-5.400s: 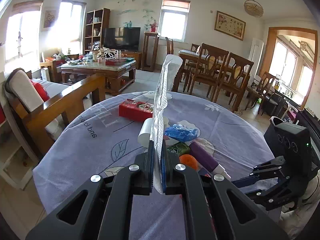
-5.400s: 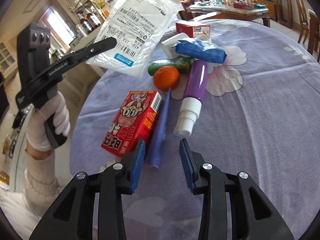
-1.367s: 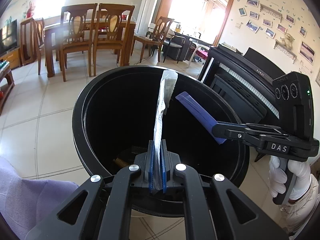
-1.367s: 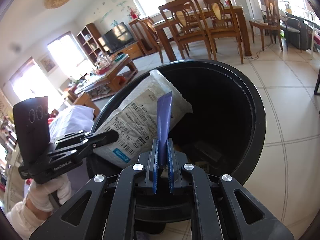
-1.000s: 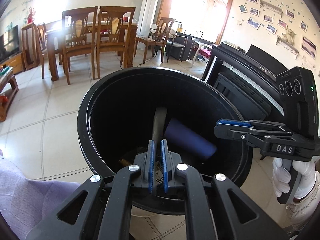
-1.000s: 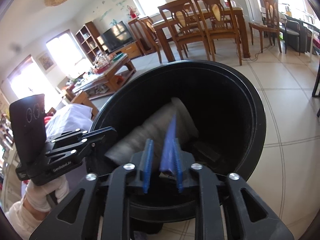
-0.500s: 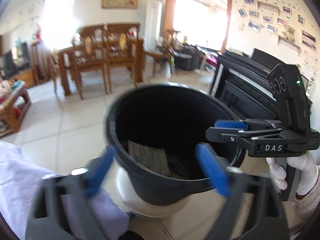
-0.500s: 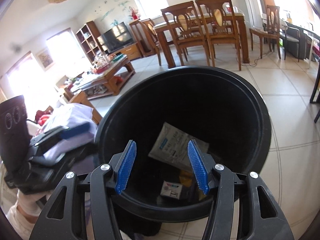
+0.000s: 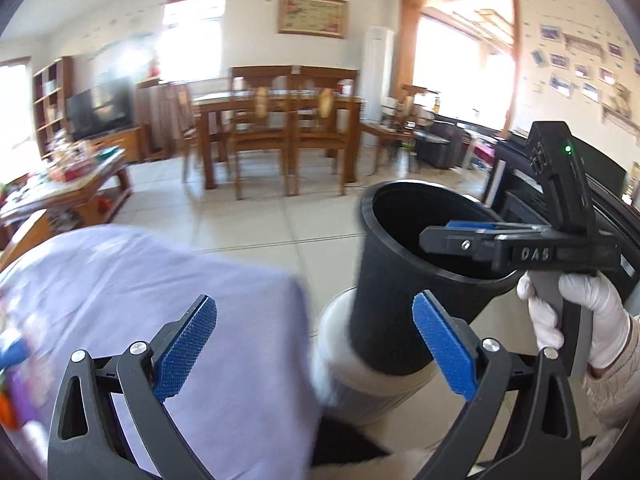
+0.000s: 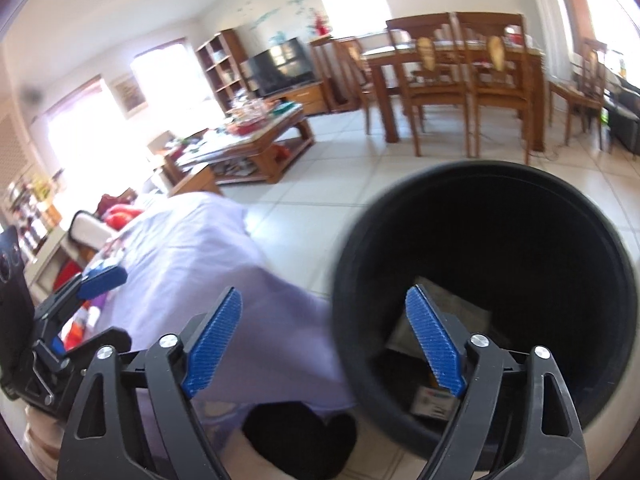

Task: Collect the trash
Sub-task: 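Move both open tools back over the table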

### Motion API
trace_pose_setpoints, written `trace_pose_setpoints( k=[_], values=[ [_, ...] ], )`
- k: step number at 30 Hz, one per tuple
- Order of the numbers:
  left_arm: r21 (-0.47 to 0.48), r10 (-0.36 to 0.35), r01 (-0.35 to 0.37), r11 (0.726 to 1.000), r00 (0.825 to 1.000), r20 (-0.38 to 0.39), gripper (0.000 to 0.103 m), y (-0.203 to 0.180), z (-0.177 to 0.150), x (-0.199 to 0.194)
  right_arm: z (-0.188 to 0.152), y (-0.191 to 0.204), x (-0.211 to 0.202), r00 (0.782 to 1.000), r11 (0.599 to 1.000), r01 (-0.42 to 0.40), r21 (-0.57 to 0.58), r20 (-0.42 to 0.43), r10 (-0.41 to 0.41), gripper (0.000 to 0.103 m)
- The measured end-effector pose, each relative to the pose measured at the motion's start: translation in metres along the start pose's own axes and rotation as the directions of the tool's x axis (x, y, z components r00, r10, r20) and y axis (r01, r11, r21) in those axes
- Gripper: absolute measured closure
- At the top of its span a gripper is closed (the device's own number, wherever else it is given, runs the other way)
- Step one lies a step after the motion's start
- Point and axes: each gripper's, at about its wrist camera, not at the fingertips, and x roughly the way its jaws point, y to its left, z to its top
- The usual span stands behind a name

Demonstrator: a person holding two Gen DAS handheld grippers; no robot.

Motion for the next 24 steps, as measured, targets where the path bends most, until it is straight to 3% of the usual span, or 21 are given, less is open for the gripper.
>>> trace_pose_setpoints(
  k=[6,9,14,18,24],
  values=[
    [-0.099,0.169,-0.17,0.98,0.985,-0.021,0.005,0.058,-0.028,-0.05,0.013,0.074,0.039,0.994,0.99,-0.106,-0.092,-0.048,0.101,0.016],
    [-0.146,0.278,-0.282,0.948,0.959,-0.049,0.005,0.087,-0.043,-0.075,0.014,0.115,0.055,0.986,0.977,-0.157,-0.142,-0.08,0.147,0.016],
    [-0.231,0.423,-0.443,0.867,0.897,-0.13,0.005,0.132,-0.071,-0.111,0.003,0.18,0.078,0.967,0.946,-0.24,-0.217,-0.136,0.214,0.016],
    [-0.276,0.442,-0.48,0.833,0.876,-0.191,0.005,0.155,-0.078,-0.119,-0.007,0.222,0.091,0.949,0.921,-0.299,-0.251,-0.18,0.259,0.016],
    [-0.302,0.416,-0.482,0.823,0.872,-0.259,0.005,0.18,-0.106,-0.13,-0.017,0.26,0.1,0.923,0.888,-0.366,-0.277,-0.227,0.31,0.016]
  ],
)
